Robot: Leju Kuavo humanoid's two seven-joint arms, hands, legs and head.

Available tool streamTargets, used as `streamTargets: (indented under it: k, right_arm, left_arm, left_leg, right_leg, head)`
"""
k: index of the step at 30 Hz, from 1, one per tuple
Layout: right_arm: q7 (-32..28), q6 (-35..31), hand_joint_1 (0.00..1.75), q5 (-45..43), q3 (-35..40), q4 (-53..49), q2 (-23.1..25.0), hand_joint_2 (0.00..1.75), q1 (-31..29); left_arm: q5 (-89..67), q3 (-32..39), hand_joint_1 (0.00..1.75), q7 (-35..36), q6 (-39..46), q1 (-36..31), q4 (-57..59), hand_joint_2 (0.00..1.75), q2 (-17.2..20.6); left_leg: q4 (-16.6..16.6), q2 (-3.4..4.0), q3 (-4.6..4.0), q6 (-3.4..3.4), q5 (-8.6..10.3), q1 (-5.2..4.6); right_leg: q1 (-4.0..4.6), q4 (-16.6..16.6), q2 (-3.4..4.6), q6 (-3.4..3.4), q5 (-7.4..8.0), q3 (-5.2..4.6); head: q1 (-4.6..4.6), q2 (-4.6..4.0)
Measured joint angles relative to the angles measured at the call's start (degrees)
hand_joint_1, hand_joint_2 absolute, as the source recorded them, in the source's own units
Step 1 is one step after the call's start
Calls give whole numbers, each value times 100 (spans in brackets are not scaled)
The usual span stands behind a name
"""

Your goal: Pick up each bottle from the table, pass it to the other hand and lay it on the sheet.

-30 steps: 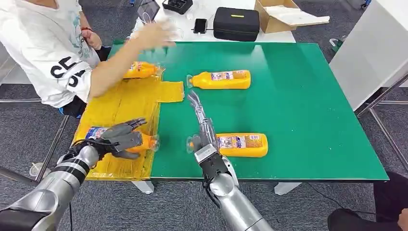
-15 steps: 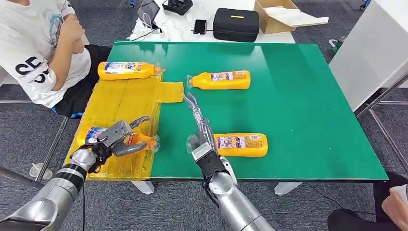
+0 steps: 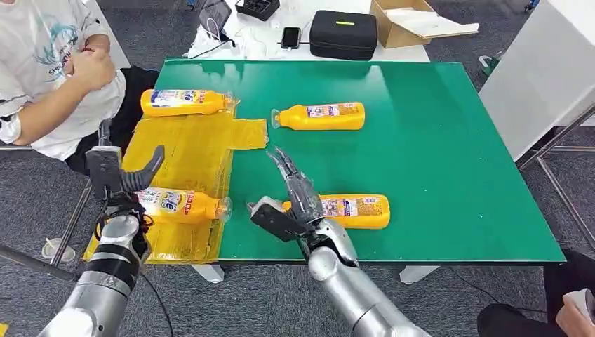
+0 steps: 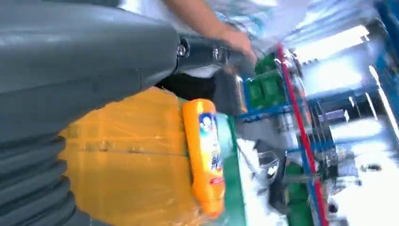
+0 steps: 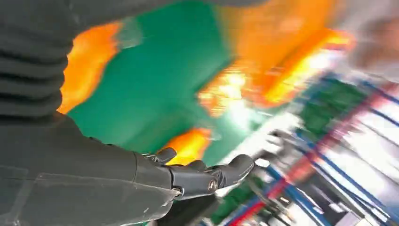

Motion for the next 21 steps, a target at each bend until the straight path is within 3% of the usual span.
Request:
streamTargets:
  k: [11,21]
  right_arm:
    - [573,1384,0,283,-26,772,-877,175,-536]
    - [543,1845,0,269,153,886,-1159,175,-698]
  left_arm:
    - [-284,688,0,0,-214,388,-344,175,-24]
    - [-529,685,0,0,-92,376,43,175,11]
  left_leg:
    - [1,-17,-9,2,1,-3]
    - [1,-7,-10,2,1,-1]
  right_leg:
    - [-5,-1,-3,2,0,-3]
    - [-3,-1,-2,1,0,-7]
  head:
    - [0,0]
    - [-2,0]
